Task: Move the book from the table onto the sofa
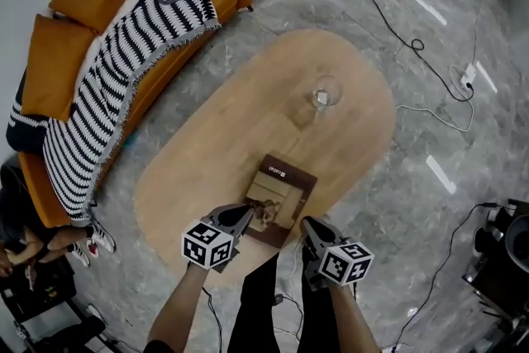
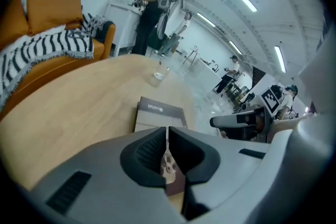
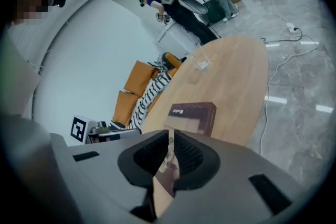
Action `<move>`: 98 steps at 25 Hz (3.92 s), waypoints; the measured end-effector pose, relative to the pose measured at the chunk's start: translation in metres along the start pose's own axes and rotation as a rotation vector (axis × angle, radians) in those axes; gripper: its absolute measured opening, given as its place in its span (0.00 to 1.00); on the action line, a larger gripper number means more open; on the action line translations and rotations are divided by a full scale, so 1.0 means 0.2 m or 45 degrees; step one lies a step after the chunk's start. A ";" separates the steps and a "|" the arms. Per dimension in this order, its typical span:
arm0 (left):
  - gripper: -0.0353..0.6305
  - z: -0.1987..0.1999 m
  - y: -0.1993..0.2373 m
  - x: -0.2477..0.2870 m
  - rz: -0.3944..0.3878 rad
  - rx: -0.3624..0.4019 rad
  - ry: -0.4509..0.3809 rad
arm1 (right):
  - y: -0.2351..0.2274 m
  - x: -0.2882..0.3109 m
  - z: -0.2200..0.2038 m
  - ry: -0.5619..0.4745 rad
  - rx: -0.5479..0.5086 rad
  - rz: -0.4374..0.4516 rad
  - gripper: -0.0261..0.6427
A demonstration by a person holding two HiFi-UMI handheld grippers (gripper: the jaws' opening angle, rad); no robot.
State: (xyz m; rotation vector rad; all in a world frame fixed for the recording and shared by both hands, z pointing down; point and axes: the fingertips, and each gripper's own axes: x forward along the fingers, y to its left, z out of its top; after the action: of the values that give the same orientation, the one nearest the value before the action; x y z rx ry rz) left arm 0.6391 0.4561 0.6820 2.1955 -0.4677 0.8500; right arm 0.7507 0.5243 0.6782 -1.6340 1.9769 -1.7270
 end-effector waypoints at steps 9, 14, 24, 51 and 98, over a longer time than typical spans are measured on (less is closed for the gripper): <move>0.19 -0.14 0.19 0.14 -0.041 -0.028 0.137 | -0.19 0.15 -0.17 0.081 0.133 -0.037 0.18; 0.30 -0.13 0.26 0.18 -0.081 -0.022 0.201 | -0.25 0.21 -0.20 0.099 0.161 -0.061 0.23; 0.35 -0.18 0.32 0.29 -0.207 -0.044 0.392 | -0.33 0.29 -0.23 0.131 0.224 -0.125 0.28; 0.33 -0.23 0.28 0.36 -0.284 -0.055 0.446 | -0.35 0.34 -0.21 0.091 0.297 -0.014 0.28; 0.29 0.42 -0.80 -0.73 -0.143 -0.225 0.130 | 0.71 -0.80 0.39 0.267 0.011 0.091 0.23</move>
State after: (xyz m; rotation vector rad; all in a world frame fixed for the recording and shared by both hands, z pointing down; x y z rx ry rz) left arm 0.6591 0.5124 0.4571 1.9868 -0.3529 0.8232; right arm 0.7768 0.5572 0.4542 -1.4121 2.0822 -1.9474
